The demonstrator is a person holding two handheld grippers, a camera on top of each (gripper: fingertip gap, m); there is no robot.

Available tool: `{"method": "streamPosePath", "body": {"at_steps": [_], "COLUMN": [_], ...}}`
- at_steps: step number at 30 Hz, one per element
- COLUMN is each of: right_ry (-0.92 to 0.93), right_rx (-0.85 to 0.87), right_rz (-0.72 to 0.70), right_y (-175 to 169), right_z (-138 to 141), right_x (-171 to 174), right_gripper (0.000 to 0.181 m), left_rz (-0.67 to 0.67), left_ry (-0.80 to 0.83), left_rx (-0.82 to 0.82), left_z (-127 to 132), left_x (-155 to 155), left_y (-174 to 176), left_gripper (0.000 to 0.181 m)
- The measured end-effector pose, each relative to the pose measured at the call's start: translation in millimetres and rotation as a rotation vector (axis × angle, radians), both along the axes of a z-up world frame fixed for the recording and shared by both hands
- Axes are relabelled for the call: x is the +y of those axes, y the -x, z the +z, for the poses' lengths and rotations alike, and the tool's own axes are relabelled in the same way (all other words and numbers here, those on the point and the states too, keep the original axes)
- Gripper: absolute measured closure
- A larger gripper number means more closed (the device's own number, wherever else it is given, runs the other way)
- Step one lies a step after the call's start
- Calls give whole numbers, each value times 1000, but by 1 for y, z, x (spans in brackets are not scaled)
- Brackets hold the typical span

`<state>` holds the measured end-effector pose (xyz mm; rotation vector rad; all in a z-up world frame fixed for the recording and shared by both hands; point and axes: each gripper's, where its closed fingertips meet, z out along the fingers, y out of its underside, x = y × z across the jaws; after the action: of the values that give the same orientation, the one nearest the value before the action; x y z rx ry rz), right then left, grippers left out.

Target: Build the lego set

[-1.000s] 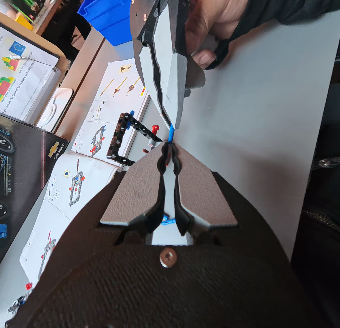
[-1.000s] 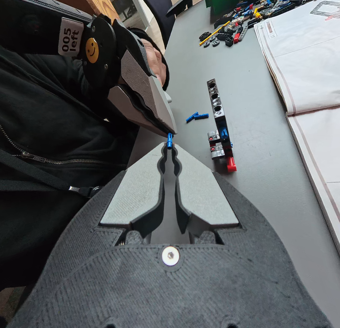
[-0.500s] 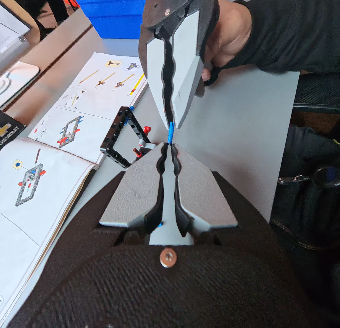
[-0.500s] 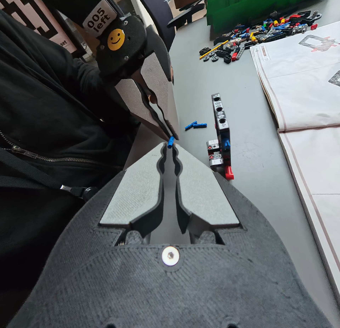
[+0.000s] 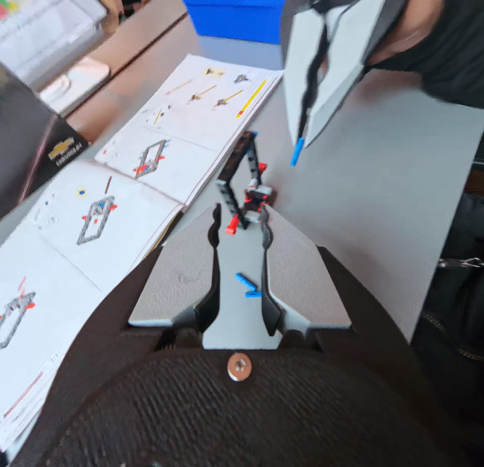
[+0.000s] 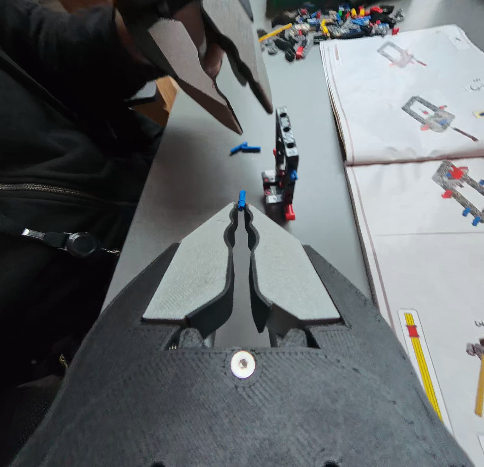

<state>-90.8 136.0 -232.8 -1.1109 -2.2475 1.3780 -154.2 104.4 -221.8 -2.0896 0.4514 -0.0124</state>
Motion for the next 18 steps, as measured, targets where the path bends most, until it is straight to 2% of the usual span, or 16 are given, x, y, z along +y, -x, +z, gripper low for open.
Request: {"method": "streamPosePath", "body": {"at_steps": [2, 3, 4, 6, 13, 18], "right_ry": [-63, -82, -94, -123, -140, -151], "right_rx": [-23, -34, -55, -112, -203, -174], "right_rz": [-23, -32, -31, -33, -46, -80], "right_y": [1, 2, 2, 1, 0, 1], "right_z": [-11, -16, -22, -36, -58, -53], "right_x": [8, 10, 10, 13, 22, 35], "right_gripper": [180, 180, 180, 180, 174, 162], "left_rz": [10, -8, -29, -124, -199, -169], "left_ry": [64, 80, 80, 95, 131, 179], "left_rx": [-70, -99, -118, -167, -262, -397], "left_z": [-13, -18, -21, -26, -17, -13], "left_x": [5, 9, 14, 17, 30, 38], "left_y": [12, 13, 13, 2, -12, -15], "left_gripper": [135, 132, 135, 172, 176, 176]}}
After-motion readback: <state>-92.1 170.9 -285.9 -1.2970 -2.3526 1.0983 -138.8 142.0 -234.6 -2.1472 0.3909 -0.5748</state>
